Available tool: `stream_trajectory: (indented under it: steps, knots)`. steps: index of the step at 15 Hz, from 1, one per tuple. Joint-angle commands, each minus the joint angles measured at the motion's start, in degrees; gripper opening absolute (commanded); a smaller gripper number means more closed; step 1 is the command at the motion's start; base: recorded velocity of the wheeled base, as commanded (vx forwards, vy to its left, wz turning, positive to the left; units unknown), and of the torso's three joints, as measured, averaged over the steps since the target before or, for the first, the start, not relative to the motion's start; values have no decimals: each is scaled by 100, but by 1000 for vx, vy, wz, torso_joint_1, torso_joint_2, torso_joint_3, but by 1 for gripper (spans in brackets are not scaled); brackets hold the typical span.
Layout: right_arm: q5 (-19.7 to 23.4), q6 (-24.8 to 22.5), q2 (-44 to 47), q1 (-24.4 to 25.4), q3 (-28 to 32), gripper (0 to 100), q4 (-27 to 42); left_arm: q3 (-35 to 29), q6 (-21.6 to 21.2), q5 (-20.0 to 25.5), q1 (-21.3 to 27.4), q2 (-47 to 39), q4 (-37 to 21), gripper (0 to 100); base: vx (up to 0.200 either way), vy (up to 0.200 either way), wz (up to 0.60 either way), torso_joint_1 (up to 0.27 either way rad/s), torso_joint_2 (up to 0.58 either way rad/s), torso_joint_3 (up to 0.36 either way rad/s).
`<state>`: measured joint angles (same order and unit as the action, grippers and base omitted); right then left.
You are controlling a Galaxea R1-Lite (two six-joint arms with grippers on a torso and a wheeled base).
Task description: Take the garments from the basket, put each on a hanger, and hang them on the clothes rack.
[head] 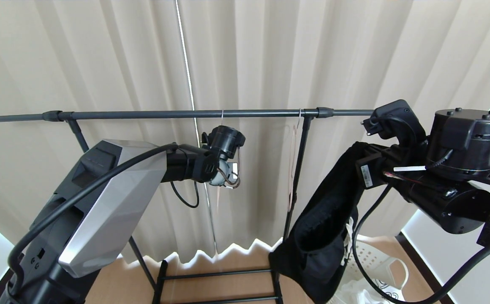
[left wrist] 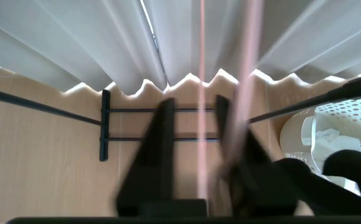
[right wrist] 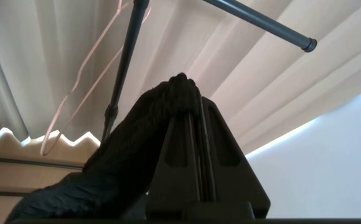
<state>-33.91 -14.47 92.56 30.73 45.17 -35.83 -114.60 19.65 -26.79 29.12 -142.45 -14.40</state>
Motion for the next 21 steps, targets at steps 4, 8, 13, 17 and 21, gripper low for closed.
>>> stream_trajectory:
  steps: [4, 8, 13, 17, 21]
  knots:
    - [-1, -3, 34, 3, 1, 0, -3, 1, 39, -10, 6, 50, -10, 0, 0, 0, 0, 0, 0, 0]
    - [-1, -3, 34, 3, -8, 0, -3, 1, 56, -19, 32, 121, -19, 0, 0, 0, 0, 0, 0, 0]
    - [-1, -3, 25, 3, -8, 0, -3, 149, 197, -247, 120, 499, -46, 0, 0, 0, 0, 0, 0, 0]
    - [-1, -3, 16, 3, -17, 0, -3, 852, 250, -247, 304, 1052, -10, 0, 0, 0, 0, 0, 0, 0]
    - [-1, -3, 16, 3, -43, 0, -3, 1511, 311, -238, 559, 1641, 7, 0, 0, 0, 0, 0, 0, 0]
